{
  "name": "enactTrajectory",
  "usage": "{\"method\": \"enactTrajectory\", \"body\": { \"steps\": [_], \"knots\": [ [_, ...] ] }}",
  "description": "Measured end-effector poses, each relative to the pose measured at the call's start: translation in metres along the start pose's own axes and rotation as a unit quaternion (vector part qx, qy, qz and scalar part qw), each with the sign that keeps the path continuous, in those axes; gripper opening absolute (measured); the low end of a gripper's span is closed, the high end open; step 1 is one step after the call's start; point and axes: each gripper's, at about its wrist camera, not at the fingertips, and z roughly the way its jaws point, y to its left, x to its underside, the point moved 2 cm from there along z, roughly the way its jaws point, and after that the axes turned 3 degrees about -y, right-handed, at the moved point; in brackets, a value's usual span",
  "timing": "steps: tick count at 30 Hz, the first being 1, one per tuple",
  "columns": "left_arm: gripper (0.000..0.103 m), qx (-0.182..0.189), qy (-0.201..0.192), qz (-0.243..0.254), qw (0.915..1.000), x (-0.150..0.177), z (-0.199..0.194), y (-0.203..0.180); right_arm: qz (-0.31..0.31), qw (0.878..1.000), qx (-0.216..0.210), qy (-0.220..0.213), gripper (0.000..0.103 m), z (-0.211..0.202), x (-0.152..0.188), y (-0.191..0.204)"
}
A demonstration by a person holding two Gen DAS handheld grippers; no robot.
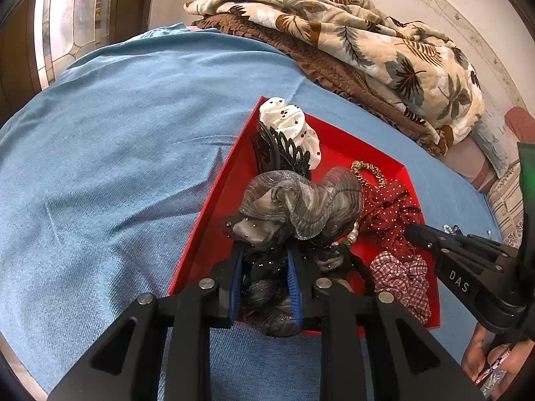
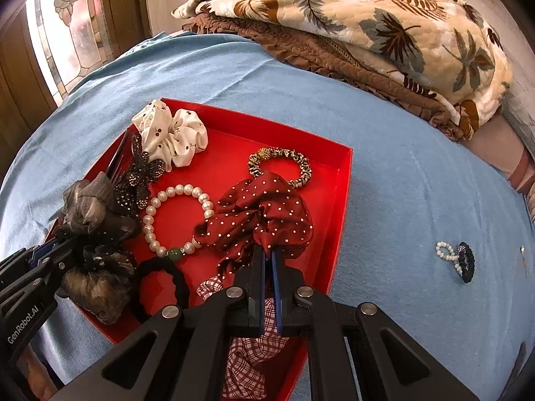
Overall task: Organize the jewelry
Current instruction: 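Carry both scrunchies over the red tray and open both tools, then withdraw both open tools from the red tray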
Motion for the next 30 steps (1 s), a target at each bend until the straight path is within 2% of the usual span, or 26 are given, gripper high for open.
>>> {"method": "enactTrajectory", "body": {
  "steps": [2, 4, 5, 7, 8, 9, 12, 15, 17, 22, 26, 30],
  "knots": [
    [0.024, 0.0, 0.0, 0.0, 1.0, 0.0, 0.0, 0.0, 0.001, 1.0, 0.0, -0.001, 0.005, -0.001, 0.0, 0.001],
    [0.03, 0.001, -0.002, -0.001, 1.0, 0.0, 0.0, 0.001, 0.004, 1.0, 0.001, -0.002, 0.007, -0.003, 0.0, 0.0],
    [0.033, 0.003, -0.005, -0.002, 1.0, 0.0, 0.0, 0.001, 0.007, 1.0, 0.0, -0.002, 0.01, -0.004, 0.0, -0.001],
    [0.046, 0.009, -0.013, -0.004, 0.9999, -0.001, -0.003, 0.001, 0.017, 1.0, -0.003, -0.003, 0.022, -0.008, 0.0, -0.003],
    [0.048, 0.01, -0.017, -0.003, 0.9998, -0.001, -0.005, 0.002, 0.023, 1.0, -0.006, -0.006, 0.03, -0.011, 0.0, -0.005],
    [0.053, 0.01, -0.026, 0.0, 0.9996, -0.001, -0.007, 0.0, 0.029, 0.999, -0.009, -0.011, 0.034, -0.015, 0.0, -0.007],
    [0.063, 0.014, -0.037, 0.011, 0.9991, 0.0, -0.012, -0.003, 0.038, 0.999, -0.016, -0.022, 0.038, -0.029, 0.001, -0.011],
    [0.064, 0.01, -0.04, 0.024, 0.9989, 0.002, -0.014, -0.006, 0.048, 0.998, -0.018, -0.035, 0.05, -0.046, 0.005, -0.019],
    [0.067, 0.002, -0.04, 0.035, 0.9986, 0.003, -0.015, -0.008, 0.058, 0.997, -0.017, -0.041, 0.053, -0.056, 0.01, -0.028],
    [0.068, -0.015, -0.036, 0.051, 0.9979, 0.01, -0.015, -0.009, 0.094, 0.995, -0.008, -0.04, 0.054, -0.07, 0.028, -0.058],
    [0.068, -0.04, -0.049, 0.072, 0.9954, 0.015, -0.019, -0.012, 0.133, 0.99, 0.006, -0.037, 0.055, -0.08, 0.047, -0.089],
    [0.068, -0.051, -0.057, 0.091, 0.9929, 0.02, -0.024, -0.016, 0.168, 0.985, 0.023, -0.04, 0.062, -0.093, 0.068, -0.12]
  ]
}}
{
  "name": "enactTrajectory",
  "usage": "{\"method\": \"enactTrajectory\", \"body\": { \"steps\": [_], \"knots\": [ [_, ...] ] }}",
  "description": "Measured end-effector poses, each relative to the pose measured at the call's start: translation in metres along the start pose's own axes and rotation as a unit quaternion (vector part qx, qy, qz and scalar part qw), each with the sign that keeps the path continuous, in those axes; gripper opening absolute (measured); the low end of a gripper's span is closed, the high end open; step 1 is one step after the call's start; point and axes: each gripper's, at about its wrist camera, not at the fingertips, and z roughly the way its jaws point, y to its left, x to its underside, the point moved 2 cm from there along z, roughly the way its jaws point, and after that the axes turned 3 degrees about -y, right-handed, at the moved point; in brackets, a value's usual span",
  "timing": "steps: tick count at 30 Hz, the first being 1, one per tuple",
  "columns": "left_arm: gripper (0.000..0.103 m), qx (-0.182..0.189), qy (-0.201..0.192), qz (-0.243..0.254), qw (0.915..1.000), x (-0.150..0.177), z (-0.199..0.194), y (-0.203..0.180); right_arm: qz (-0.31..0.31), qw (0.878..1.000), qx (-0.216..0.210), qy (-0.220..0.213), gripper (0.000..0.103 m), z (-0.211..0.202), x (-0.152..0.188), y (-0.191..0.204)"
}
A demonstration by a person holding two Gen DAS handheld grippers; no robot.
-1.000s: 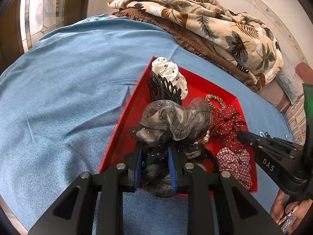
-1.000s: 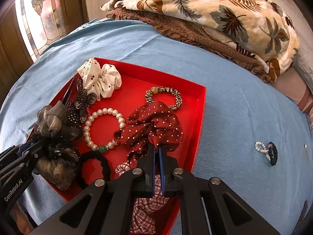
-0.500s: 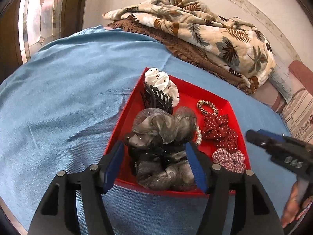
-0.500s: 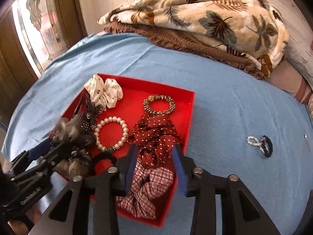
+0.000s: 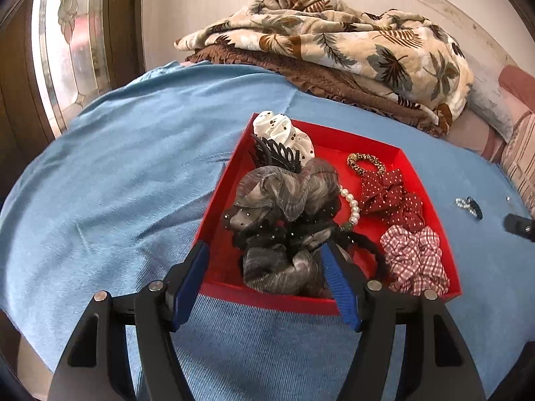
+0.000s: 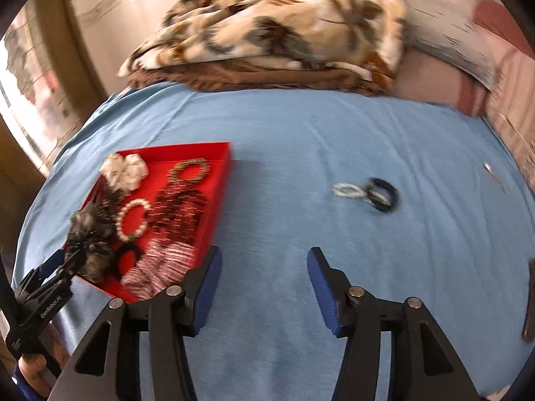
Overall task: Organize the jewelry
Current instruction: 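Withdraw both open tools from the red tray, then grasp the black beaded bracelet with right tool while left grasps the pearl strand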
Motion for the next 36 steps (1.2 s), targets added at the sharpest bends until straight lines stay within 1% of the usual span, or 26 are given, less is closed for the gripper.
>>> {"method": "enactTrajectory", "body": {
  "steps": [3, 7, 12, 15, 17, 20, 23, 27, 29, 30, 33, 36],
  "knots": [
    [0.068, -0.004, -0.006, 0.007, 1.0, 0.002, -0.005, -0.002, 0.025, 1.0, 0.01, -0.001, 0.065, -0.009, 0.008, -0.024],
    [0.068, -0.01, -0.016, 0.006, 0.9998, 0.006, -0.014, -0.006, 0.057, 0.998, 0.024, 0.003, 0.065, -0.019, 0.024, -0.058],
    [0.068, -0.027, -0.043, 0.004, 0.9987, 0.016, -0.036, -0.009, 0.084, 0.996, 0.042, 0.004, 0.066, -0.029, 0.043, -0.093],
    [0.068, -0.039, -0.06, 0.009, 0.9974, 0.024, -0.051, -0.013, 0.104, 0.994, 0.045, 0.003, 0.066, -0.034, 0.054, -0.113],
    [0.069, -0.057, -0.077, 0.022, 0.9952, 0.029, -0.062, -0.017, 0.117, 0.992, 0.044, 0.003, 0.066, -0.036, 0.061, -0.125],
    [0.069, -0.09, -0.074, 0.051, 0.9919, 0.03, -0.072, -0.03, 0.132, 0.99, 0.042, 0.002, 0.066, -0.036, 0.069, -0.143],
    [0.069, -0.073, -0.078, 0.069, 0.9919, 0.028, -0.088, -0.048, 0.14, 0.989, 0.042, 0.003, 0.066, -0.032, 0.075, -0.159],
    [0.07, -0.03, -0.073, 0.096, 0.9922, 0.017, -0.102, -0.086, 0.161, 0.986, 0.033, 0.008, 0.066, -0.023, 0.078, -0.177],
    [0.071, -0.01, -0.071, 0.099, 0.9925, 0.014, -0.104, -0.103, 0.168, 0.985, 0.029, 0.008, 0.066, -0.019, 0.078, -0.185],
    [0.072, 0.001, -0.069, 0.101, 0.9926, 0.014, -0.105, -0.112, 0.168, 0.985, 0.026, 0.007, 0.066, -0.016, 0.077, -0.188],
    [0.073, 0.02, -0.06, 0.113, 0.9915, 0.019, -0.104, -0.137, 0.161, 0.987, 0.015, 0.005, 0.066, -0.01, 0.07, -0.193],
    [0.073, 0.041, -0.047, 0.135, 0.9889, 0.027, -0.101, -0.164, 0.14, 0.99, 0.006, 0.0, 0.066, -0.001, 0.054, -0.192]
  ]
}}
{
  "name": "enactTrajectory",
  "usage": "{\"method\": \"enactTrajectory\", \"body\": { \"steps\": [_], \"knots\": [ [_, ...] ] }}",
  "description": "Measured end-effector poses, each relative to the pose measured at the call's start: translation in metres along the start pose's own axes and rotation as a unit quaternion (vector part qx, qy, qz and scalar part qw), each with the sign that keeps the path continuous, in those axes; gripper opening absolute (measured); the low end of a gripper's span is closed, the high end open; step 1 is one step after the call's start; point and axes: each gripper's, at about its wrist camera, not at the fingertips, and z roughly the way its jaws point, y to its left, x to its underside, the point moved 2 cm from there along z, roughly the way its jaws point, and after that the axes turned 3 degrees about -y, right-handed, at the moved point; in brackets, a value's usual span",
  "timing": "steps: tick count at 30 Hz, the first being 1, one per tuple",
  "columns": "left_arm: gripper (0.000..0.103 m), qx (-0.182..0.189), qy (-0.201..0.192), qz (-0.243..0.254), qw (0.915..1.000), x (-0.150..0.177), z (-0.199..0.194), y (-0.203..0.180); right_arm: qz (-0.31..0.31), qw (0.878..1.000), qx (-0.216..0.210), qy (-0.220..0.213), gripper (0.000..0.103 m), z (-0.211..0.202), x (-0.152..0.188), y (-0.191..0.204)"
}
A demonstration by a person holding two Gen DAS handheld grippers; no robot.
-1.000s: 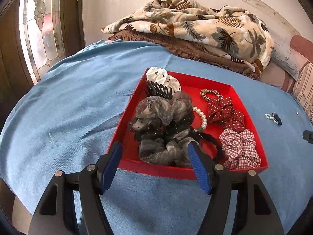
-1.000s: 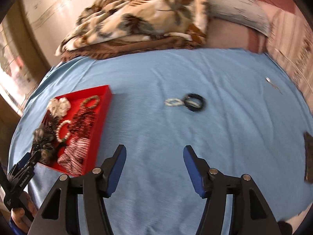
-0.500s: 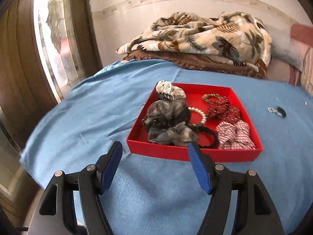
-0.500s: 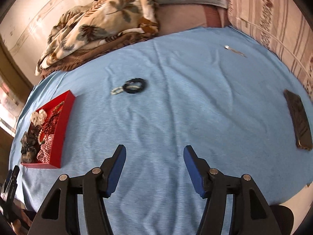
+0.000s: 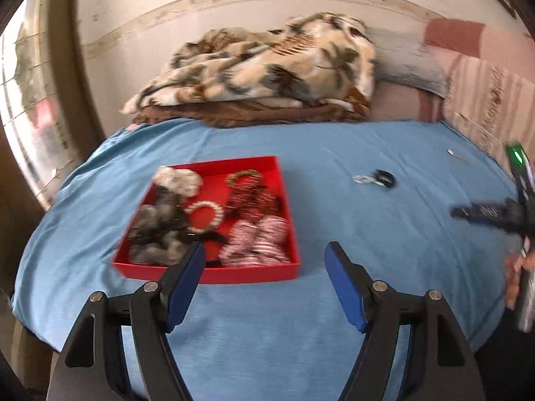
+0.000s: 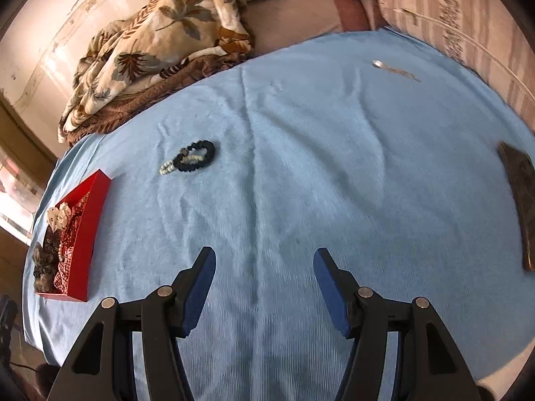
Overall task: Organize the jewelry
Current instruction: 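Grasp the black beaded bracelet with right tool while left grasps the pearl strand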
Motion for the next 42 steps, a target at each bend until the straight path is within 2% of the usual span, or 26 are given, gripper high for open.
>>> {"method": "enactTrajectory", "body": {
  "steps": [6, 11, 16, 20, 22, 25, 26, 27, 28, 29, 31, 34, 41, 42],
  "knots": [
    [0.073, 0.035, 0.022, 0.033, 0.9986, 0.007, 0.012, -0.036, -0.052, 0.999, -0.014, -0.009, 0.064, 0.037, -0.048, 0.025],
    [0.073, 0.044, 0.032, 0.037, 0.9978, 0.005, 0.024, -0.04, -0.059, 0.998, -0.024, 0.01, 0.064, 0.084, -0.082, 0.044],
    [0.073, 0.049, 0.048, 0.019, 0.9975, -0.002, 0.042, -0.033, -0.099, 0.995, 0.014, 0.028, 0.063, 0.123, -0.088, 0.062],
    [0.073, 0.049, 0.057, 0.006, 0.9972, -0.009, 0.056, -0.031, -0.126, 0.988, 0.086, 0.016, 0.053, 0.138, -0.096, 0.062],
    [0.073, 0.05, 0.057, 0.006, 0.9971, -0.014, 0.061, -0.033, -0.116, 0.989, 0.095, 0.011, 0.05, 0.138, -0.101, 0.05],
    [0.073, 0.054, 0.056, 0.013, 0.9969, -0.024, 0.066, -0.04, -0.093, 0.989, 0.113, 0.007, 0.032, 0.128, -0.11, 0.021],
    [0.073, 0.056, 0.055, 0.016, 0.9968, -0.027, 0.069, -0.043, -0.085, 0.989, 0.12, 0.008, 0.018, 0.123, -0.111, 0.009],
    [0.073, 0.059, 0.056, 0.017, 0.9965, -0.032, 0.072, -0.047, -0.078, 0.989, 0.126, 0.008, 0.013, 0.118, -0.112, 0.001],
    [0.073, 0.066, 0.062, 0.016, 0.9958, -0.037, 0.078, -0.052, -0.068, 0.989, 0.128, 0.003, 0.013, 0.11, -0.111, -0.011],
    [0.073, 0.072, 0.07, 0.014, 0.9948, -0.041, 0.084, -0.056, -0.059, 0.991, 0.122, 0.001, 0.013, 0.105, -0.11, -0.02],
    [0.073, 0.089, 0.094, 0.003, 0.9916, -0.048, 0.1, -0.066, -0.035, 0.996, 0.084, -0.011, 0.014, 0.094, -0.105, -0.036],
    [0.073, 0.095, 0.12, -0.006, 0.9881, -0.058, 0.128, -0.086, -0.005, 0.999, 0.042, -0.031, 0.014, 0.088, -0.1, -0.05],
    [0.073, 0.103, 0.145, -0.019, 0.9838, -0.077, 0.179, -0.122, 0.007, 0.999, 0.013, -0.029, 0.018, 0.088, -0.099, -0.047],
    [0.07, 0.106, 0.146, -0.022, 0.9833, -0.079, 0.187, -0.125, 0.009, 1.0, 0.008, -0.028, 0.019, 0.089, -0.099, -0.047]
  ]
}}
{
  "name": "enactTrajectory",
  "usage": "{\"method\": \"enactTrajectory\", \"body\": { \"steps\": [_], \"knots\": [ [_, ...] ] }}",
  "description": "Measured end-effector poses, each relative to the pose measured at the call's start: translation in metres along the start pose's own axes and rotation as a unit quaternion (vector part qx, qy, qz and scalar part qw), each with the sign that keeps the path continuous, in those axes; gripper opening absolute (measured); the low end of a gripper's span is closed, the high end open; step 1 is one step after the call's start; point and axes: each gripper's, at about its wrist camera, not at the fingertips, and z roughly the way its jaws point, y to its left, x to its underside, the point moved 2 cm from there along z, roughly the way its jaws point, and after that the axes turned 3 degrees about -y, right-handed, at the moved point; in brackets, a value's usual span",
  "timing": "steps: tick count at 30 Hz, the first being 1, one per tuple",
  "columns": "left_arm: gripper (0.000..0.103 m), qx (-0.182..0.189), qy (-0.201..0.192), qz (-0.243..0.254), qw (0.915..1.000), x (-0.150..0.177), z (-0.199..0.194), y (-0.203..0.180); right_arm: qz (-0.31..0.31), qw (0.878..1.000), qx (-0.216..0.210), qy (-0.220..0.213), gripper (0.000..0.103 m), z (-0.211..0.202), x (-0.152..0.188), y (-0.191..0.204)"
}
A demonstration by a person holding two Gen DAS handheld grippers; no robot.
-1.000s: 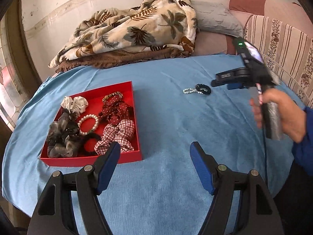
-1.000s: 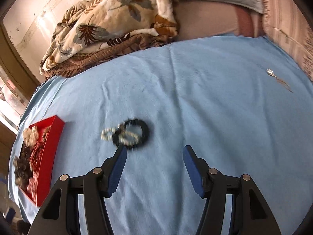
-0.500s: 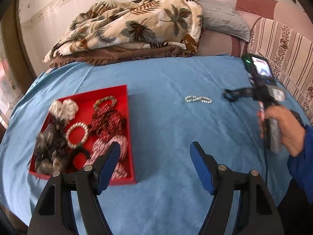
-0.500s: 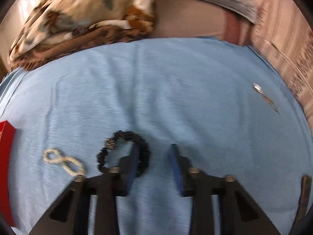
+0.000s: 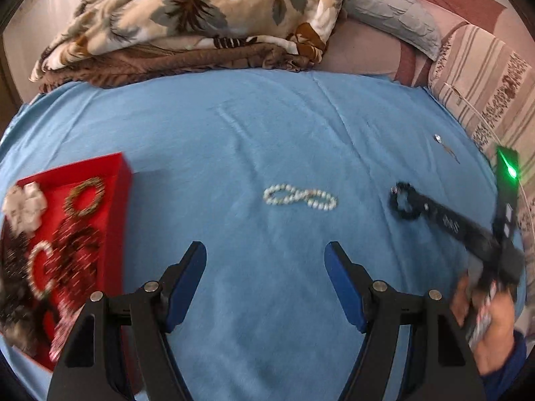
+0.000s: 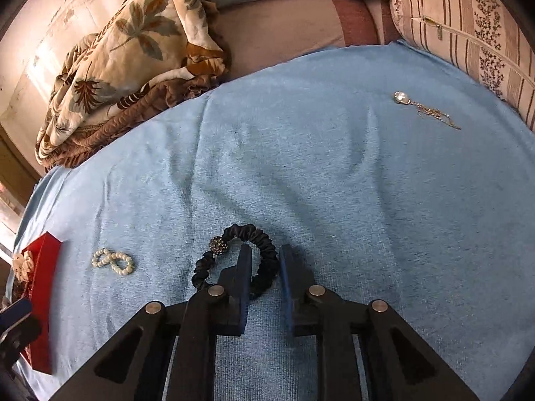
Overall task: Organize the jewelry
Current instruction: 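Grasp the black beaded bracelet with right tool while left grasps the pearl strand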
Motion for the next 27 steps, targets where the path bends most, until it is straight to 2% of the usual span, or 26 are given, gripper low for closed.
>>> {"method": "enactTrajectory", "body": {
  "steps": [4, 9, 14, 15, 16, 17, 18, 19, 20, 27],
  "knots": [
    [0.051, 0.003, 0.015, -0.002, 0.9999, -0.016, 0.034, -0.014, 0.003, 1.0, -0.011, 0.003, 0.022, 0.004, -0.002, 0.001],
    [0.049, 0.006, 0.029, -0.012, 0.9995, -0.028, 0.065, -0.023, -0.01, 1.0, -0.014, 0.004, 0.033, 0.005, -0.003, 0.008],
    [0.049, -0.003, 0.042, -0.017, 0.999, -0.033, 0.086, -0.03, -0.009, 1.0, -0.013, 0.002, 0.035, 0.006, -0.004, 0.009],
    [0.045, -0.013, 0.037, -0.008, 0.9992, -0.032, 0.086, -0.034, -0.008, 1.0, -0.014, 0.002, 0.035, 0.006, -0.004, 0.009],
    [0.024, -0.012, 0.034, 0.0, 0.9993, -0.03, 0.084, -0.038, -0.007, 1.0, -0.015, 0.002, 0.035, 0.006, -0.004, 0.009],
    [0.011, 0.002, 0.038, 0.006, 0.9993, -0.028, 0.083, -0.043, -0.007, 1.0, -0.015, 0.003, 0.035, 0.006, -0.004, 0.009],
    [0.0, 0.012, 0.043, 0.008, 0.999, -0.027, 0.081, -0.046, -0.007, 1.0, -0.015, 0.002, 0.031, 0.006, -0.004, 0.009],
    [0.0, 0.009, 0.043, 0.013, 0.999, -0.027, 0.077, -0.051, -0.007, 1.0, -0.016, 0.0, 0.025, 0.005, -0.004, 0.009],
    [0.0, 0.006, 0.036, 0.02, 0.9992, -0.026, 0.071, -0.054, -0.005, 1.0, -0.019, 0.001, 0.012, 0.006, -0.004, 0.008],
    [0.0, 0.024, 0.017, 0.034, 0.999, -0.023, 0.035, -0.062, 0.03, 0.999, -0.041, -0.002, 0.01, 0.002, -0.004, -0.001]
  ]
}}
